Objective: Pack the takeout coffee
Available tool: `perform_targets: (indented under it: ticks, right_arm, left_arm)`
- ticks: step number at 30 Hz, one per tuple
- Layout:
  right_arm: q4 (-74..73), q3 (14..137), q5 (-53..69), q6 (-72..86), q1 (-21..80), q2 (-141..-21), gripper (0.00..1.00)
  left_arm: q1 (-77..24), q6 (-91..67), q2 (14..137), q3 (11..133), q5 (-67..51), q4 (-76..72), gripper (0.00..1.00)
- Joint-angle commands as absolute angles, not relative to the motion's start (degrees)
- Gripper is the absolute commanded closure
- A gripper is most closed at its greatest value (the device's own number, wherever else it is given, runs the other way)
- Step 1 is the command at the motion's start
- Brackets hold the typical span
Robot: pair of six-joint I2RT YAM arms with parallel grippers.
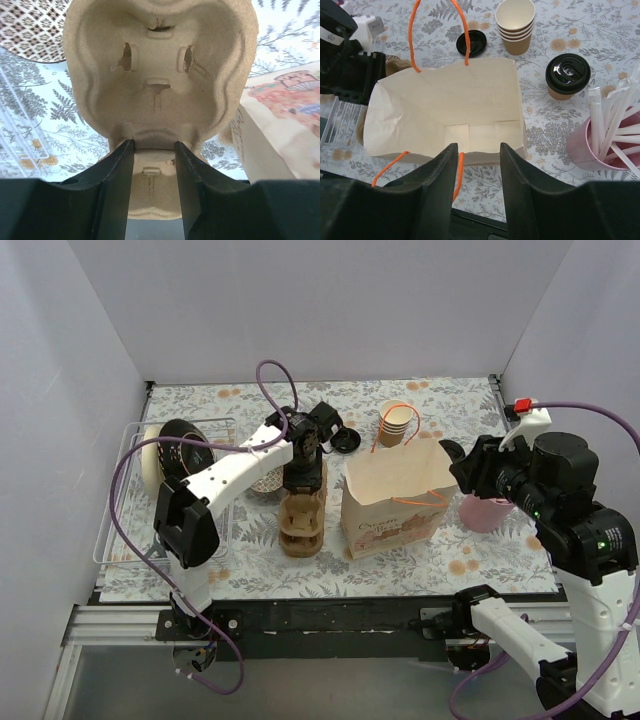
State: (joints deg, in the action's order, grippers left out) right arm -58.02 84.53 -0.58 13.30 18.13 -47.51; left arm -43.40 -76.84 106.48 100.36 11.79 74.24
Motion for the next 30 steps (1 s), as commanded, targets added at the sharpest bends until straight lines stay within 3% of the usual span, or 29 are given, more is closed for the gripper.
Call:
perform_targets:
  ticks: [1,12,20,25,30]
  right_arm:
    - [-54.67,86.48,1.76,13.27,18.37,-48.08,0.53]
    - [-56.78,88.94,2.99,14.33,18.37,-48.52,0.53]
    - [-57.04,84.12,3.43,15.03,18.37,-46.58,0.53]
    - [-58.09,82.62,3.17,15.03,18.37,-45.97,0.53]
    - [-56.78,78.84,2.81,14.85,18.37,-45.53,0.52]
  left_arm:
    - [-43.51,-76.12,101.52,106.69,13.98,79.19,0.73]
    - [-43.42,-75.76,94.93,109.25,13.97,79.28,0.79]
    - [-43.51,-68.84,95.89,124.34,18.90,76.65,0.79]
    - [-43.51,-62.06,91.95,125.69,7.87,65.08,0.78]
    - [-43.51,-57.75,85.09,117.10,-5.08,52.75,0.77]
